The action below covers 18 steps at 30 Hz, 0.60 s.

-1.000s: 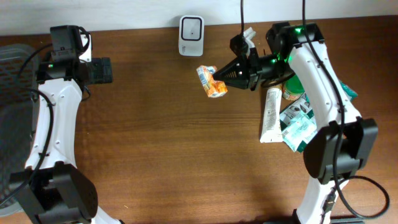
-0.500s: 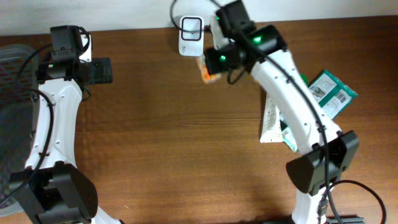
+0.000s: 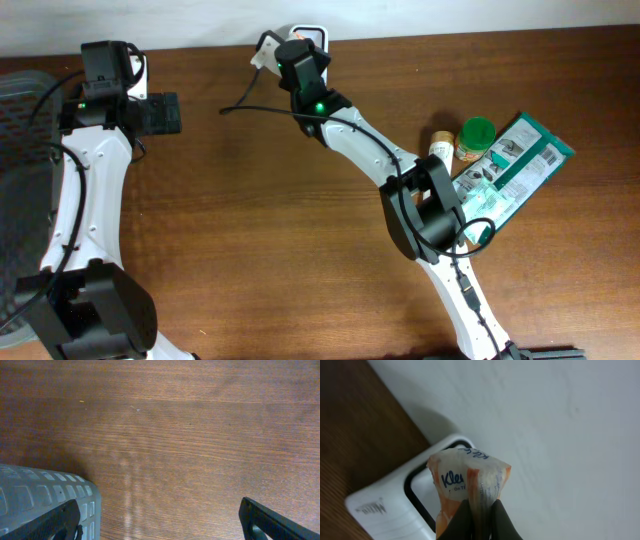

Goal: Scan the item barcode
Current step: 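Hold the Kleenex pack up to the barcode scanner with the right gripper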

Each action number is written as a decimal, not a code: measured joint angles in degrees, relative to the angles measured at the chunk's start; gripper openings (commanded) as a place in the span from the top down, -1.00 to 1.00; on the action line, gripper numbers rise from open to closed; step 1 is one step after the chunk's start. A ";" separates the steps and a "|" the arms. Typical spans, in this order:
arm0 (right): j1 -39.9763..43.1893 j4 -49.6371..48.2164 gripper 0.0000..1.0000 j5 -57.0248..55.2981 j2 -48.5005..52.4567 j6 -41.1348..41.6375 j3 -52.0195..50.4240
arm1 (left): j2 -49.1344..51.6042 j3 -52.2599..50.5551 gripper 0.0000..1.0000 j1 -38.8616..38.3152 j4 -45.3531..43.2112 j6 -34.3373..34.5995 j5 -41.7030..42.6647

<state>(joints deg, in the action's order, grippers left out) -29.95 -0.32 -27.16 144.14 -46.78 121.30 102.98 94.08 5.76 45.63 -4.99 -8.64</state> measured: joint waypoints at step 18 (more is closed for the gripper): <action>3.93 -2.89 0.92 14.97 0.39 -22.34 0.00 | 0.00 0.00 -0.98 0.00 0.00 0.00 0.00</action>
<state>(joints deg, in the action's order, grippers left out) -26.02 -3.20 -12.19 144.53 -69.12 121.30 102.98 94.08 5.76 45.63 -4.99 -8.64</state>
